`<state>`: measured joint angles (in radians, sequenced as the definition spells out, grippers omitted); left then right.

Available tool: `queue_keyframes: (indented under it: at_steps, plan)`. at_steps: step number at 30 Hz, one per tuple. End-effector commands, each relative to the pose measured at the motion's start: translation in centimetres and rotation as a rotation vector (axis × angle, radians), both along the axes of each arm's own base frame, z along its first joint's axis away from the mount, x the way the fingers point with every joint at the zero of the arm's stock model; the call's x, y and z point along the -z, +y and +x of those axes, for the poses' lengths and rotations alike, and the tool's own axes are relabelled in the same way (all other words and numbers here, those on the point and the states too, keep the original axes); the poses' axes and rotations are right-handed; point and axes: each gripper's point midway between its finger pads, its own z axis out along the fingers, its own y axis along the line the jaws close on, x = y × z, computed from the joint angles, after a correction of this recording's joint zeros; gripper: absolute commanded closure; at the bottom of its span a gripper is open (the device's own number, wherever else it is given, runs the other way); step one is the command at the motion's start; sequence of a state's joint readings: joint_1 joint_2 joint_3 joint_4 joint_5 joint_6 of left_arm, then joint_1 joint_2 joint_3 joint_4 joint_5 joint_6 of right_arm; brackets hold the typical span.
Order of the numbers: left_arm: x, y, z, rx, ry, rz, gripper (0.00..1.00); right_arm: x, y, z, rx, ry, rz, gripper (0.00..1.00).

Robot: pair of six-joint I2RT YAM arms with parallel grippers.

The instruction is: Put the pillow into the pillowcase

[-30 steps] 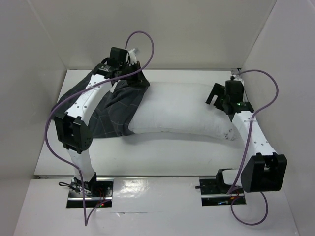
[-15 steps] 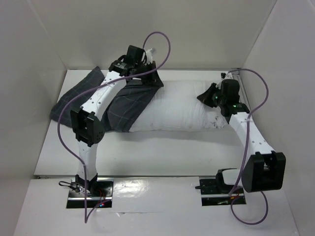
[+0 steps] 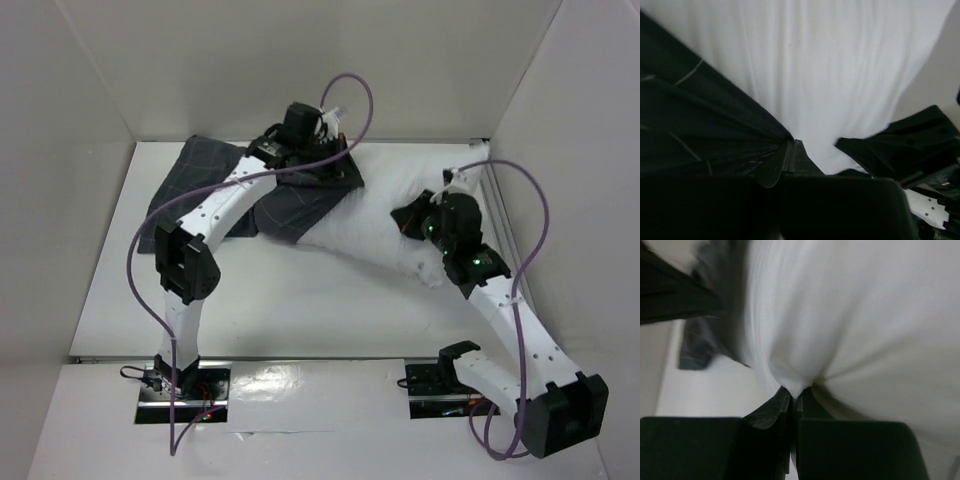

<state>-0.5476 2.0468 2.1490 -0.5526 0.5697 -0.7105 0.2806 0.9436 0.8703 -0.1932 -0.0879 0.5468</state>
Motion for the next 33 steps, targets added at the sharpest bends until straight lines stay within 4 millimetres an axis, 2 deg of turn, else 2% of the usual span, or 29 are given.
queue_keyframes:
  at_steps: [1,2,4,5,7,8,9,10,11,13,14,15,16,17,18,20,21,22,23,24,25,26,27,28,29,30,31,32,33]
  plan:
    - [-1.1,-5.3,-5.8,0.203,-0.013,-0.086,1.0,7.9,1.7,-2.6,-0.053,0.224,0.027,1.0]
    - [0.8,-5.5,-4.8,0.189,-0.015,-0.042,1.0,7.8,1.5,-2.7,-0.044,0.214,0.027,1.0]
    - [2.6,-5.1,-4.3,0.173,0.003,0.034,1.0,8.0,0.9,-2.9,-0.017,0.226,0.013,1.0]
    - [2.0,-4.8,-3.4,0.156,-0.063,0.061,0.84,7.5,0.6,-2.9,-0.001,0.229,0.005,1.0]
    - [2.5,-4.1,-3.1,0.143,-0.083,0.121,0.65,7.2,-0.3,-2.6,0.044,0.225,-0.028,1.0]
    - [2.0,-3.4,-2.5,0.121,-0.144,0.156,0.54,7.3,-0.7,-2.8,0.052,0.236,-0.047,1.0]
    - [0.5,-2.6,-2.7,0.106,-0.188,0.164,0.31,6.6,-0.9,-2.6,0.059,0.223,-0.059,1.0]
    - [-0.2,-2.0,-2.6,0.088,-0.222,0.183,0.21,6.8,-1.0,-2.5,0.065,0.233,-0.076,0.94]
    - [-0.8,-1.4,-2.4,0.069,-0.257,0.202,0.13,6.6,-1.0,-2.4,0.062,0.235,-0.086,0.8]
    - [-2.3,0.4,-1.8,0.011,-0.342,0.266,0.0,5.9,-0.9,-2.0,0.037,0.236,-0.12,0.36]
    - [-3.9,1.5,-1.6,-0.027,-0.403,0.284,0.0,5.7,-0.9,-2.0,0.029,0.235,-0.139,0.15]
    - [-4.4,2.2,-1.7,-0.042,-0.418,0.303,0.0,4.8,-0.9,-1.8,0.025,0.23,-0.148,0.1]
    - [-5.0,3.3,-1.4,-0.076,-0.426,0.314,0.0,4.2,-1.0,-1.8,0.021,0.221,-0.155,0.07]
    - [-6.6,4.1,-1.7,-0.096,-0.465,0.311,0.0,3.5,-1.1,-1.7,0.026,0.208,-0.165,0.04]
    - [-7.3,5.8,-0.9,-0.154,-0.474,0.333,0.0,2.3,-1.4,-1.5,0.032,0.193,-0.187,0.0]
    - [-7.9,7.6,-0.7,-0.206,-0.482,0.352,0.0,0.6,-1.9,-1.4,0.044,0.163,-0.206,0.0]
    - [-9.3,9.0,-0.8,-0.252,-0.509,0.349,0.02,0.0,-2.0,-1.2,0.046,0.154,-0.225,0.0]
    - [-8.2,10.3,-0.5,-0.278,-0.487,0.382,0.06,-0.6,-2.1,-1.3,0.042,0.147,-0.233,0.0]
    - [-8.1,11.9,-0.4,-0.317,-0.49,0.393,0.18,-2.0,-2.3,-0.9,0.048,0.118,-0.245,0.0]
    - [-8.5,11.7,-0.1,-0.324,-0.506,0.379,0.18,-2.9,-2.3,-0.9,0.046,0.096,-0.247,0.0]
    - [-7.7,12.8,-0.4,-0.328,-0.491,0.385,0.32,-3.0,-2.2,-0.7,0.046,0.103,-0.249,0.0]
    - [-7.4,13.0,-0.4,-0.325,-0.489,0.379,0.38,-3.6,-2.0,-0.3,0.033,0.092,-0.256,0.0]
    - [-7.3,13.0,-0.4,-0.332,-0.488,0.369,0.43,-3.7,-2.0,-0.1,0.03,0.09,-0.264,0.0]
    - [-5.8,13.4,-0.5,-0.324,-0.459,0.388,0.53,-3.4,-1.7,0.2,0.016,0.096,-0.275,0.0]
    - [-5.7,13.9,-0.7,-0.347,-0.446,0.393,0.61,-3.7,-1.6,0.4,0.016,0.092,-0.274,0.0]
    - [-5.0,14.6,-0.6,-0.371,-0.427,0.41,0.67,-3.4,-0.7,0.2,-0.039,0.094,-0.278,0.0]
    - [-2.5,15.7,-0.4,-0.405,-0.375,0.448,0.76,-3.3,0.0,0.5,-0.074,0.093,-0.293,0.0]
    - [-1.2,16.2,-0.7,-0.425,-0.354,0.466,0.84,-3.7,0.6,0.6,-0.094,0.085,-0.288,0.0]
    - [-1.2,17.6,-1.2,-0.461,-0.365,0.474,0.89,-3.3,1.0,0.7,-0.112,0.092,-0.304,0.0]
